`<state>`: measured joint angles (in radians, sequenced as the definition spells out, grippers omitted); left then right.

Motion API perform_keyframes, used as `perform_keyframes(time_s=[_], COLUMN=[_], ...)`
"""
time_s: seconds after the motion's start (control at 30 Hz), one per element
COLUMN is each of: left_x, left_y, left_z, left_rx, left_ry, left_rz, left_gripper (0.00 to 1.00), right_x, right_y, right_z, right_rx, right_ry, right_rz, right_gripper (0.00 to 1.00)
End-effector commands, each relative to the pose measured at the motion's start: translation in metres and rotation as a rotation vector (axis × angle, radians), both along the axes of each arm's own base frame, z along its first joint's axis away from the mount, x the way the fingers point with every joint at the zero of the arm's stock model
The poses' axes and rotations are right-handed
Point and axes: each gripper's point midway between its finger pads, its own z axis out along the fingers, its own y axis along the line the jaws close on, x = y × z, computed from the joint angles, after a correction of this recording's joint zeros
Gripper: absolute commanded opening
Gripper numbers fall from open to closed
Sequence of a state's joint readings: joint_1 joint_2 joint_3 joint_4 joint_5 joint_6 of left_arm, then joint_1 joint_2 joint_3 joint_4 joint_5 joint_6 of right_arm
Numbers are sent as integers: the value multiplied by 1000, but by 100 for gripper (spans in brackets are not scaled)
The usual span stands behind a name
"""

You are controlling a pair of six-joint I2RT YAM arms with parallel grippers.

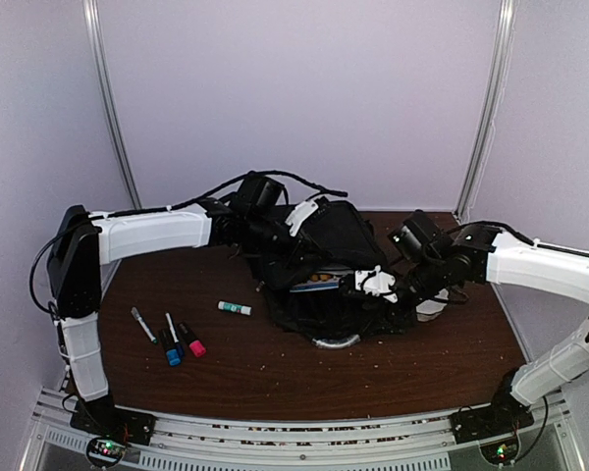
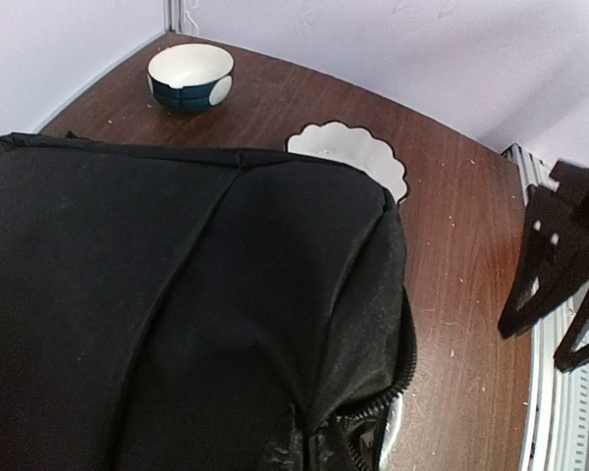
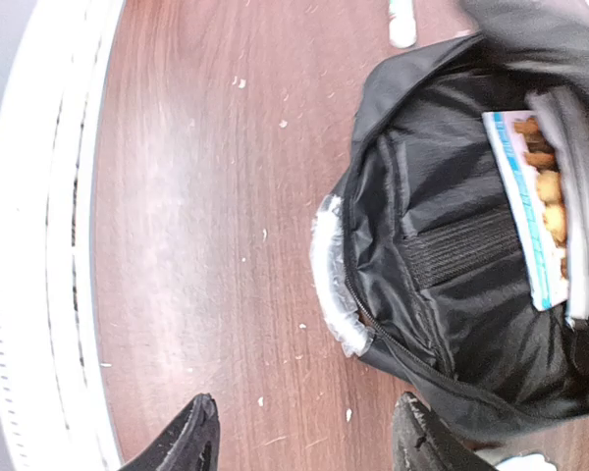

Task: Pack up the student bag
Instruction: Place the largest pocket of the bag in the student bag, then grab the largest pocket of the student bag.

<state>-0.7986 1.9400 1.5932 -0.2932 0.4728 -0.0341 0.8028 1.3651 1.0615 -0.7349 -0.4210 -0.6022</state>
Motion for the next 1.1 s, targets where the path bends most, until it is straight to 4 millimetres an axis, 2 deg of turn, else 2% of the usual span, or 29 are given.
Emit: perform_keyframes(time_s=[0.0,0.17,0.27,0.4,0.5,0.67,0.77,0.83,0.93,1.07], left_x=[8,2,1,-2,-4,-7,-2,4,6,5], left_y=[-1,2,8,16,19,30,47,63,86,109], left_z=[-34,-72,-87,-97,-88,-35,-15,-13,-22,-39], left_rx=[23,78,113,147,146,76,93,139,178,223], left_ry=[59,151,179,194,192,55,-37,-95,-124,-103], left_rz=[25,38,67,89,93,114,166,221,276,338], left_gripper=[0,2,12,23,34,43,47,48,50,51], right_x=[4,43,67,101,118,155,175,185,204,205], right_y=[-17,-36,-42,-48,-47,-43,-46,-47,-56,-61], right_z=[26,29,25,15,15,27,30,32,36,22], right_rx=[99,157,154,159,160,154,137,120,99,57], right_ry=[89,77,28,-44,-16,-54,-95,-130,-190,-176], right_rz=[-76,-196,-261,-344,-383,-471,-521,-536,-606,-623], right_gripper=[60,60,60,61,61,61,61,62,62,63])
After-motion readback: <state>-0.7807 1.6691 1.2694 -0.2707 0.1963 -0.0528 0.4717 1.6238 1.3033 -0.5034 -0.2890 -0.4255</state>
